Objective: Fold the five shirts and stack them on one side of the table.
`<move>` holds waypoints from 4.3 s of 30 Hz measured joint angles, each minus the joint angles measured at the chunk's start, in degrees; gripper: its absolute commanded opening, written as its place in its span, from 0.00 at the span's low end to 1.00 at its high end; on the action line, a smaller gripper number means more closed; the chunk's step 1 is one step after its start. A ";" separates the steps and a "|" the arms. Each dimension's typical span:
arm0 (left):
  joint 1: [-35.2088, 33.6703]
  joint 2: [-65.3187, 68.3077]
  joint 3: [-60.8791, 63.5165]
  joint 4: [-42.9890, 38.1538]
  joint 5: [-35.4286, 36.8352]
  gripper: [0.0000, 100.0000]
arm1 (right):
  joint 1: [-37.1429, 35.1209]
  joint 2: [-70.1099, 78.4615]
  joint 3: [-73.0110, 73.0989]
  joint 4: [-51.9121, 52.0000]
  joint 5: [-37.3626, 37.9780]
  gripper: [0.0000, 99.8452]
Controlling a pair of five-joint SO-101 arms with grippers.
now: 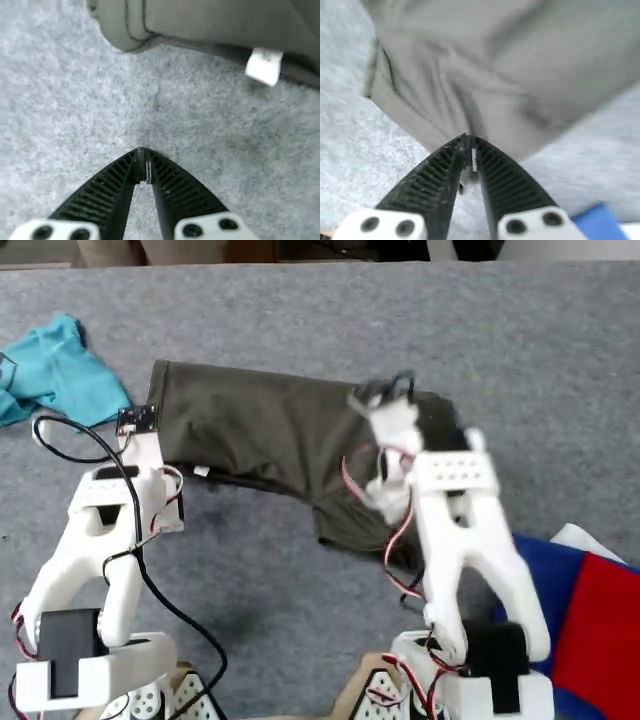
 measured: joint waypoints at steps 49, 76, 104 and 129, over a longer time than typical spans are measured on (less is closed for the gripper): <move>0.62 33.85 -51.34 20.31 -10.20 0.02 | 11.25 81.14 -119.65 27.08 2.20 0.01; 0.00 -1.49 -26.11 14.07 -5.71 0.02 | 4.04 24.26 -44.48 17.93 2.20 0.01; -14.59 11.43 -10.29 -7.65 -5.63 0.02 | -10.64 -1.58 25.05 -17.41 19.43 0.13; -15.30 11.96 -10.29 -8.18 -5.63 0.02 | -10.73 7.03 12.57 -5.80 22.68 0.19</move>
